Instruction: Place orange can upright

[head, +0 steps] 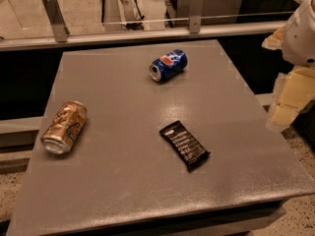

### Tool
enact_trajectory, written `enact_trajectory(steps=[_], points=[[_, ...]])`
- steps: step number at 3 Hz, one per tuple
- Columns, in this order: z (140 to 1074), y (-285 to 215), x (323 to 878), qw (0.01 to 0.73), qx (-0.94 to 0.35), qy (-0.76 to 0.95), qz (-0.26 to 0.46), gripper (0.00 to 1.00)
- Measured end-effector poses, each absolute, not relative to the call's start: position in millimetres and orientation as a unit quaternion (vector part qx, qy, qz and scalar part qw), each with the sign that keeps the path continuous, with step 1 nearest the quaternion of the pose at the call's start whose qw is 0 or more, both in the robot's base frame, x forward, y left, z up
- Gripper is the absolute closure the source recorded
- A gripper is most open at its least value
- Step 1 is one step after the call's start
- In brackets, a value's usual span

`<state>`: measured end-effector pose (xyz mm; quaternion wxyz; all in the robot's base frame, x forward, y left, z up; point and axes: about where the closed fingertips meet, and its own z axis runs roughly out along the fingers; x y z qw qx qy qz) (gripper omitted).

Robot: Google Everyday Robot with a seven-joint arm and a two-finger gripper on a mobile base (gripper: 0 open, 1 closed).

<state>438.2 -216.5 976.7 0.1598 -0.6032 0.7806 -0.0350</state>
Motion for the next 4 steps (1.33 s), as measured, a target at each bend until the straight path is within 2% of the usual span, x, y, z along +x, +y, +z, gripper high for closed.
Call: enact_trajectory(steps=[1,2,4], points=[[977,-216,438,0.160,-0.603,0.781,-0.035,0.00],[974,-179,452,0.173,-0.608,0.775,-0.017,0.00],[953,-55,494,0.191,-0.595,0.780,0.046,0.00]])
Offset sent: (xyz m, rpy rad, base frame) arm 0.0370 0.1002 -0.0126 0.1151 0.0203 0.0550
